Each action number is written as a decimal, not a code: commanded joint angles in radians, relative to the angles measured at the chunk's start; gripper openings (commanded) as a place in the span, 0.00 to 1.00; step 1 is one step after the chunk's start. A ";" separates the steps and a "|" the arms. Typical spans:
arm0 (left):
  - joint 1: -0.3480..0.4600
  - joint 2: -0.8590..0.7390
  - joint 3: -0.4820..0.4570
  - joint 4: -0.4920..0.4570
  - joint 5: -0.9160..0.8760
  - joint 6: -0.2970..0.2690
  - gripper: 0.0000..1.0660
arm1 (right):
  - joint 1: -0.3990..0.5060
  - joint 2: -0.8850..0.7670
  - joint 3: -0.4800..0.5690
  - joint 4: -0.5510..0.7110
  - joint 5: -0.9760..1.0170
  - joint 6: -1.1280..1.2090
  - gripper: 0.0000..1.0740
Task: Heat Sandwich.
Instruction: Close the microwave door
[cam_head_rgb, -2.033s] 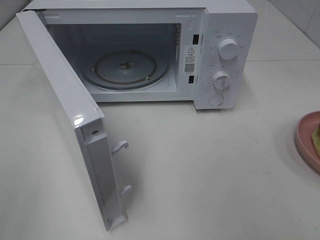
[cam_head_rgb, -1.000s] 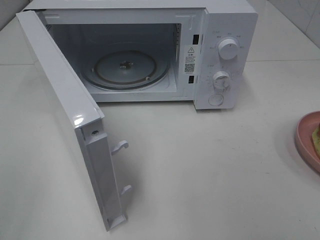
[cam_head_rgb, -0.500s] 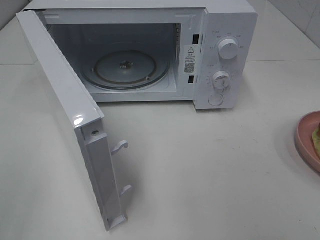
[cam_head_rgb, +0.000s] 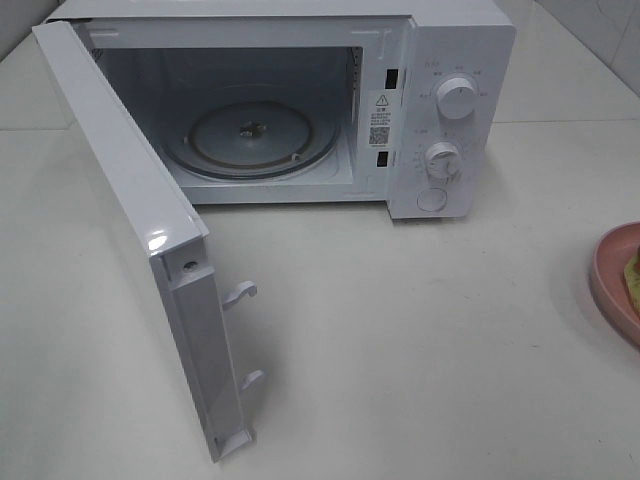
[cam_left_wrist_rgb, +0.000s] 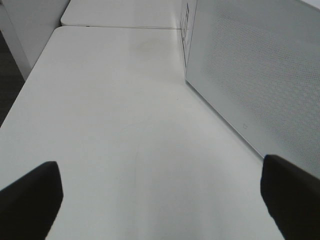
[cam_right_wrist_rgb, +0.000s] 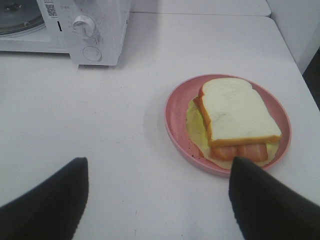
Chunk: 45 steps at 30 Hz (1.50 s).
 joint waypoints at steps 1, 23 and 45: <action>0.000 -0.023 0.002 0.001 -0.003 -0.004 0.95 | -0.008 -0.026 0.004 0.002 -0.008 -0.008 0.71; 0.000 -0.022 0.000 0.005 -0.006 -0.008 0.95 | -0.008 -0.026 0.004 0.002 -0.008 -0.006 0.71; 0.000 0.266 -0.024 0.005 -0.167 -0.005 0.61 | -0.008 -0.026 0.004 0.002 -0.008 -0.008 0.71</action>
